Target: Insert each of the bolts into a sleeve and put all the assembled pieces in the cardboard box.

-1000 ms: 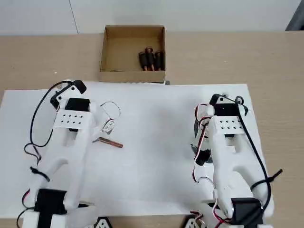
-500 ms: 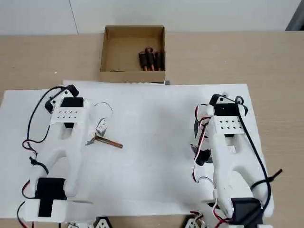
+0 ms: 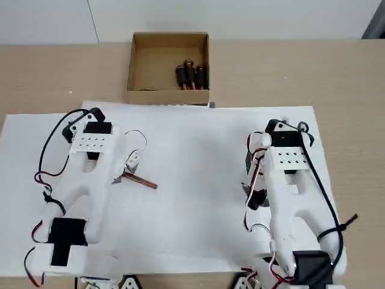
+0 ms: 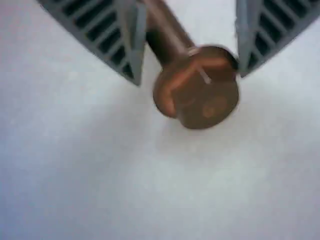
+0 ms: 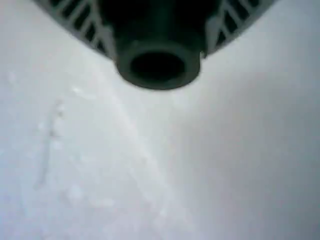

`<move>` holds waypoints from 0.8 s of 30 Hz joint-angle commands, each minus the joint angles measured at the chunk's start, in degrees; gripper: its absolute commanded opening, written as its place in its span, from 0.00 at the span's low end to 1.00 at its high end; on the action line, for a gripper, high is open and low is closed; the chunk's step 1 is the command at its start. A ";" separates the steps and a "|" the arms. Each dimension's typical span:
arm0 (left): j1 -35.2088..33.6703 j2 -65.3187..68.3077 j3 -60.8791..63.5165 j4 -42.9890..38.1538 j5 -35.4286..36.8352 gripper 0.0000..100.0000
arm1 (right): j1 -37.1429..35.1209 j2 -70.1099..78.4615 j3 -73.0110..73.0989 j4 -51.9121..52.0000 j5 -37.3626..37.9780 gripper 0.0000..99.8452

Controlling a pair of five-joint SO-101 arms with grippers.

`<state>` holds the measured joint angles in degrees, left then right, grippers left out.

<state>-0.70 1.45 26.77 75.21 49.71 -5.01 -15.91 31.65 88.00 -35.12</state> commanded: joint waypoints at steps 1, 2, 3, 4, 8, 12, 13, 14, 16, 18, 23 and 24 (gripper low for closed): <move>2.46 -0.35 -0.92 -0.79 -0.44 0.12 | 0.57 -2.15 -0.35 -0.75 -0.62 0.00; 2.90 -0.70 -0.92 -0.44 -0.44 0.12 | 0.57 -2.15 -0.35 -0.75 -0.62 0.00; 3.25 -1.05 -0.92 0.00 -0.44 0.12 | 0.57 -2.07 -0.35 -0.75 -0.62 0.00; 3.43 -1.32 -0.92 0.35 -0.44 0.12 | 0.57 -1.89 -0.35 -0.75 -0.62 0.00; 3.78 -1.76 -0.84 1.14 -0.62 0.12 | 0.57 -1.89 -0.35 -0.75 -0.62 0.00; 3.69 -1.76 -1.10 2.29 -0.79 0.12 | 0.57 -1.89 -0.35 -0.75 -0.62 0.00; 3.69 -1.76 -1.10 3.08 -0.79 0.12 | 0.57 -1.89 -0.35 -0.75 -0.62 0.00; 3.69 -1.76 -1.27 4.04 -0.88 0.12 | 0.57 -1.89 -0.35 -0.75 -0.62 0.00; 3.78 -1.76 -2.24 6.33 -1.93 0.12 | 0.57 -1.89 -0.35 -0.75 -0.62 0.00; 3.60 -1.76 -4.18 8.88 -2.37 0.12 | 0.57 -1.80 -0.35 -0.75 -0.62 0.00; 3.69 -1.76 -9.63 13.54 -2.90 0.12 | 0.57 -1.80 -0.35 -2.33 -0.62 0.00; 3.69 -1.76 -10.68 14.15 -2.90 0.12 | 0.48 -1.80 -0.35 -2.77 -0.62 0.00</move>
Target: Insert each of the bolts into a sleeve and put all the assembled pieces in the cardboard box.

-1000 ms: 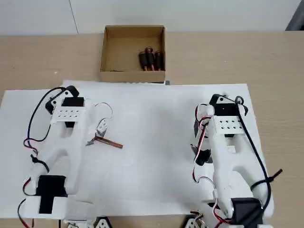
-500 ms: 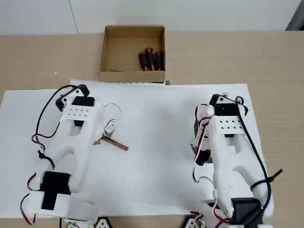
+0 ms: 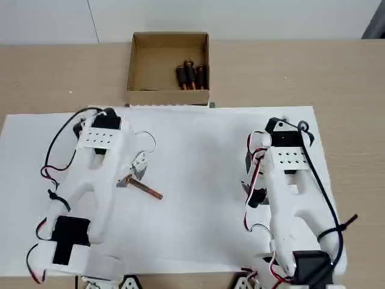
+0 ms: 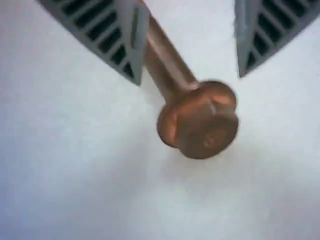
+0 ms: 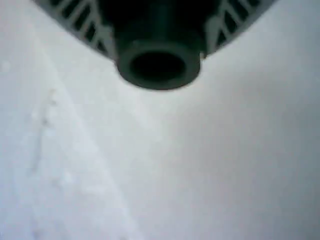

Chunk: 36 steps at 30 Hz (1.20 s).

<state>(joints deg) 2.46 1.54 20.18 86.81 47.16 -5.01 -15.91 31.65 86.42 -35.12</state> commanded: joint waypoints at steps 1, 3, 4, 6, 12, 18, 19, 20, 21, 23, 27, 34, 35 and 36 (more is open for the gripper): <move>0.53 -1.85 -5.05 3.08 -0.35 0.12 | 0.48 -1.80 -0.35 -1.45 -0.62 0.00; 0.53 -1.85 -6.46 4.22 -0.35 0.12 | 0.48 -1.80 -0.35 -1.54 -0.62 0.00; 0.62 -1.85 -6.64 4.75 -0.35 0.12 | 0.48 -1.80 -0.35 -1.54 -0.62 0.00; 0.79 -1.41 -6.64 5.63 -0.35 0.12 | 0.48 -1.80 -0.35 -1.54 -0.62 0.00; 3.87 -1.32 -6.55 7.74 -0.09 0.12 | 0.48 -1.80 -0.35 -1.54 -0.62 0.00; 5.01 -1.23 -5.85 5.10 0.09 0.12 | 0.48 -1.80 -0.35 -1.63 -0.62 0.00; 5.01 -0.97 -5.23 4.22 0.09 0.12 | 0.48 -1.80 -0.35 -1.54 -0.62 0.00; 5.01 -0.53 -4.53 3.52 0.09 0.12 | 0.48 -1.80 -0.35 -1.54 -0.62 0.00; 5.01 0.09 -3.82 2.90 0.09 0.12 | 0.48 -1.80 -0.35 -1.36 -0.62 0.00; 5.01 1.93 -2.95 1.85 0.09 0.12 | 0.48 -1.80 -0.35 -1.10 -0.62 0.00; 3.16 6.24 -3.38 0.35 0.18 0.12 | 0.57 -1.80 -0.35 -1.01 -0.62 0.00; 0.44 11.96 -3.38 -2.29 0.09 0.12 | 0.57 -1.80 -0.35 -1.01 -0.62 0.00; 0.70 12.40 -3.38 -2.29 0.09 0.12 | 0.57 -1.80 -0.35 -1.01 -0.62 0.00; 0.79 12.75 -3.38 -2.29 0.26 0.12 | 0.57 -1.80 -0.35 -1.10 -0.62 0.00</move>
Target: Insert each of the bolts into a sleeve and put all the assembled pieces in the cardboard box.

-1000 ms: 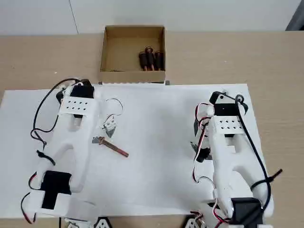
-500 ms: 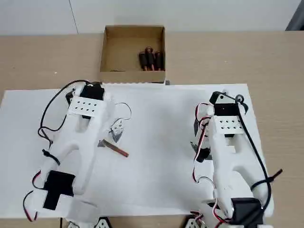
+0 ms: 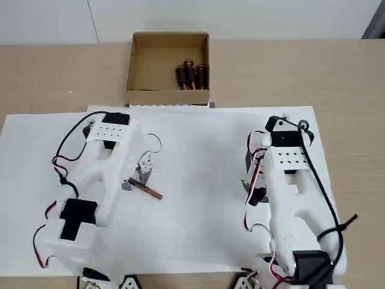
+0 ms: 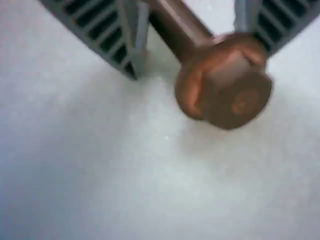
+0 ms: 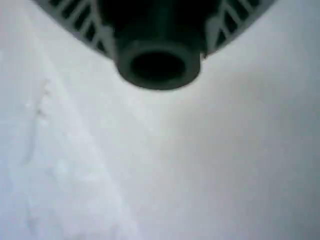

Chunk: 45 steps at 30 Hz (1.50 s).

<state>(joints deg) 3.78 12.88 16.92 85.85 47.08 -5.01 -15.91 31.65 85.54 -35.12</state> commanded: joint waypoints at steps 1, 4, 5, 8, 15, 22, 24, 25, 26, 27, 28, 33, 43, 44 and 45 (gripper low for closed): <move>-0.53 1.67 -0.13 -1.58 0.35 0.12 | 0.57 -1.80 -0.35 -0.40 -0.62 0.00; -0.53 1.93 0.04 -3.25 0.35 0.12 | 0.48 -1.80 -0.35 -0.66 -0.62 0.00; -0.53 1.93 0.04 -3.69 0.35 0.11 | 0.48 -1.80 -0.35 -0.66 -0.62 0.00; -0.53 1.93 0.04 -5.45 0.18 0.05 | 0.48 -1.80 -0.35 -0.66 -0.62 0.00; -0.44 1.41 -0.31 -6.07 0.09 0.01 | 0.22 -2.33 -0.44 -0.66 -0.53 0.00; -0.44 -0.53 -10.33 2.64 -0.53 0.01 | 0.04 -3.56 -8.26 4.79 -0.35 0.00; -0.44 -3.25 -14.64 5.10 -0.62 0.01 | -0.04 -5.41 -12.22 6.90 -0.09 0.00; -0.35 -5.01 -16.75 5.98 -0.88 0.01 | -0.04 -6.64 -14.24 7.87 0.09 0.00; 0.00 -6.86 -18.77 6.77 -1.85 0.01 | -0.40 -7.96 -16.09 8.75 1.14 0.00; 0.70 -8.88 -20.35 7.47 -2.99 0.01 | -1.01 -9.27 -17.49 9.54 2.29 0.00; 1.32 -10.81 -21.67 8.09 -3.96 0.01 | -1.54 -10.77 -18.73 10.33 3.25 0.00; 6.51 -21.27 -23.34 9.49 -6.15 0.01 | -4.35 -19.30 -21.01 10.86 6.42 0.00; 16.18 -40.62 -21.23 11.16 -10.99 0.01 | -4.88 -38.02 -20.75 12.53 17.49 0.00; 16.70 -42.37 -19.74 10.90 -11.69 0.01 | -4.88 -39.87 -20.75 12.53 18.99 0.00; 17.05 -43.96 -18.07 10.73 -12.57 0.01 | -4.88 -41.63 -20.40 12.53 20.31 0.00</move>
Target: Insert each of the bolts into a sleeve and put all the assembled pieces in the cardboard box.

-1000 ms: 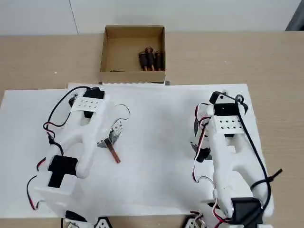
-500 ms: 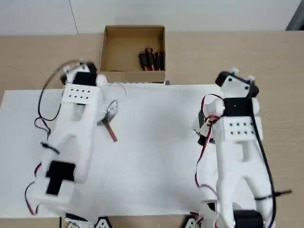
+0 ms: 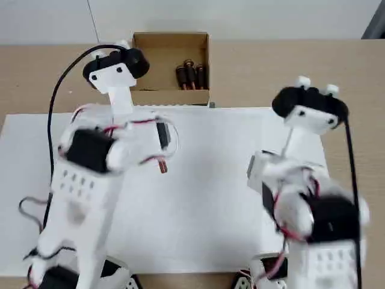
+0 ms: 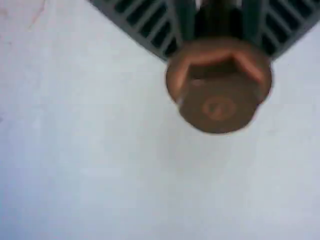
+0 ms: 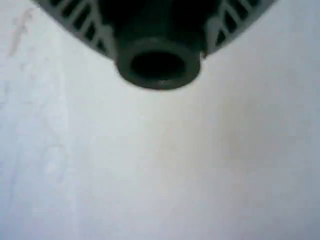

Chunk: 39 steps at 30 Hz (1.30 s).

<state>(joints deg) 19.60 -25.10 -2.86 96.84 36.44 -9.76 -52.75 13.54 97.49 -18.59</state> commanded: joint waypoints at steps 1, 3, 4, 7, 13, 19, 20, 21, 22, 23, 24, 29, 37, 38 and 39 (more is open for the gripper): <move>1.32 -7.82 3.82 -0.88 -2.81 0.01 | -0.13 -6.64 -1.32 0.57 5.27 0.00; 1.41 -11.96 8.13 -2.37 -4.31 0.01 | -0.13 -10.42 1.49 0.57 7.56 0.00; 1.41 -14.24 10.33 -3.34 -4.92 0.01 | -0.13 -12.70 2.99 0.57 8.44 0.00; 1.32 -22.24 17.89 -7.74 -7.12 0.01 | -0.13 -19.74 8.53 -0.31 11.25 0.00; 1.14 -38.51 33.89 -17.41 -8.35 0.01 | -0.04 -31.08 19.43 -6.46 13.27 0.00; 1.05 -50.37 45.58 -25.49 -8.00 0.01 | -0.31 -35.12 28.66 -13.32 13.27 0.00; 1.05 -51.96 47.34 -26.73 -8.00 0.01 | -0.31 -35.65 30.33 -14.46 13.27 0.00; 1.05 -53.54 49.36 -28.13 -8.00 0.01 | -0.31 -35.91 32.18 -15.69 13.27 0.00; 1.05 -55.12 51.47 -29.71 -8.00 0.01 | -0.31 -36.26 33.76 -16.75 13.19 0.00; 1.05 -56.70 53.58 -31.38 -8.00 0.01 | -0.31 -36.70 35.25 -17.71 13.19 0.00; 1.05 -58.37 55.52 -32.79 -8.00 0.01 | -0.40 -37.23 36.92 -18.77 13.19 0.00; 1.14 -66.55 64.57 -39.65 -8.00 0.01 | -1.01 -41.10 45.89 -23.52 13.27 0.00; 1.49 -76.40 75.30 -47.74 -7.91 0.01 | -12.62 -51.65 59.69 -30.64 16.53 0.00; 1.49 -77.27 76.62 -48.97 -7.47 0.01 | -14.11 -51.65 60.92 -31.52 16.97 0.00; 1.58 -77.98 77.93 -50.11 -6.86 0.01 | -15.34 -51.30 61.54 -32.22 17.14 0.00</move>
<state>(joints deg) 20.66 -100.70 73.19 51.12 28.53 -21.63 -103.56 73.58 68.48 -2.68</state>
